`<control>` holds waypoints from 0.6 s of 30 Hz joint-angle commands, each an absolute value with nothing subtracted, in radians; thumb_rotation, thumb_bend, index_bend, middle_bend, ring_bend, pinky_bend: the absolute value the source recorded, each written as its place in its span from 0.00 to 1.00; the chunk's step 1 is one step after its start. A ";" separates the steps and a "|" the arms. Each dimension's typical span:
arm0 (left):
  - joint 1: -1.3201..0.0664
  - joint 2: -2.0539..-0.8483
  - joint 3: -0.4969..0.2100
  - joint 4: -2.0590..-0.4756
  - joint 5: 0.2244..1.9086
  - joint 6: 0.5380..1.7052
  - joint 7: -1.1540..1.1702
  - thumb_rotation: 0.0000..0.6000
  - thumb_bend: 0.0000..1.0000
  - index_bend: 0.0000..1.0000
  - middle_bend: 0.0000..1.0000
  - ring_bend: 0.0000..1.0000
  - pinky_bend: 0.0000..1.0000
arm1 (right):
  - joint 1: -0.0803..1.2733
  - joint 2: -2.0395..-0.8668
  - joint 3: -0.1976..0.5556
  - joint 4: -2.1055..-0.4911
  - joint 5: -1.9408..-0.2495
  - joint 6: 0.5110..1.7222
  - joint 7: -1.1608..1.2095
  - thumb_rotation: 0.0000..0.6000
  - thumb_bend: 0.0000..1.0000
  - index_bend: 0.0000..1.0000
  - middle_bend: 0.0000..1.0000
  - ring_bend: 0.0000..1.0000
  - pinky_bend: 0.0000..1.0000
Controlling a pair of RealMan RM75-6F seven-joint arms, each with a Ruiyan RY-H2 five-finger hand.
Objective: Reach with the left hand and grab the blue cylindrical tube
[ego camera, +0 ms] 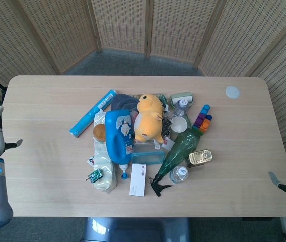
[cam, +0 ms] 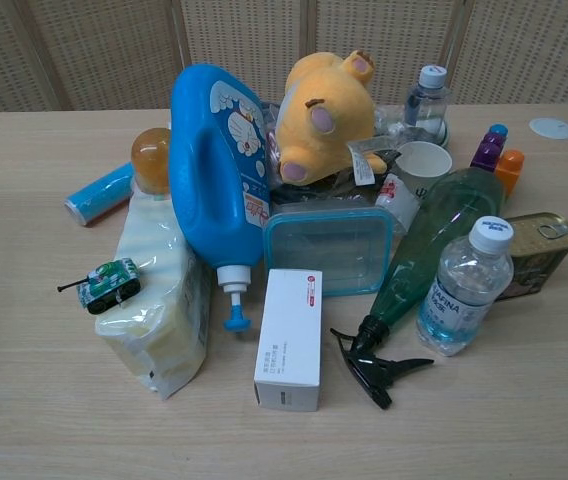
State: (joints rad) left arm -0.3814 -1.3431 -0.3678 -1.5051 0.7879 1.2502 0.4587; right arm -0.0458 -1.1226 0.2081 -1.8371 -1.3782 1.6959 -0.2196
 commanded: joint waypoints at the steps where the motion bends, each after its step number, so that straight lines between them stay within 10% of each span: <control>1: -0.490 -1.400 -0.410 -1.469 0.676 1.183 0.569 1.00 0.00 0.00 0.00 0.00 0.00 | -0.042 -1.124 0.206 -1.834 -1.377 1.690 -0.220 0.85 0.00 0.00 0.00 0.00 0.00; 18: -0.751 -1.607 -0.453 -1.302 0.375 1.125 0.774 1.00 0.00 0.00 0.00 0.00 0.00 | -0.032 -1.111 0.192 -1.825 -1.360 1.647 -0.186 0.84 0.00 0.00 0.00 0.00 0.00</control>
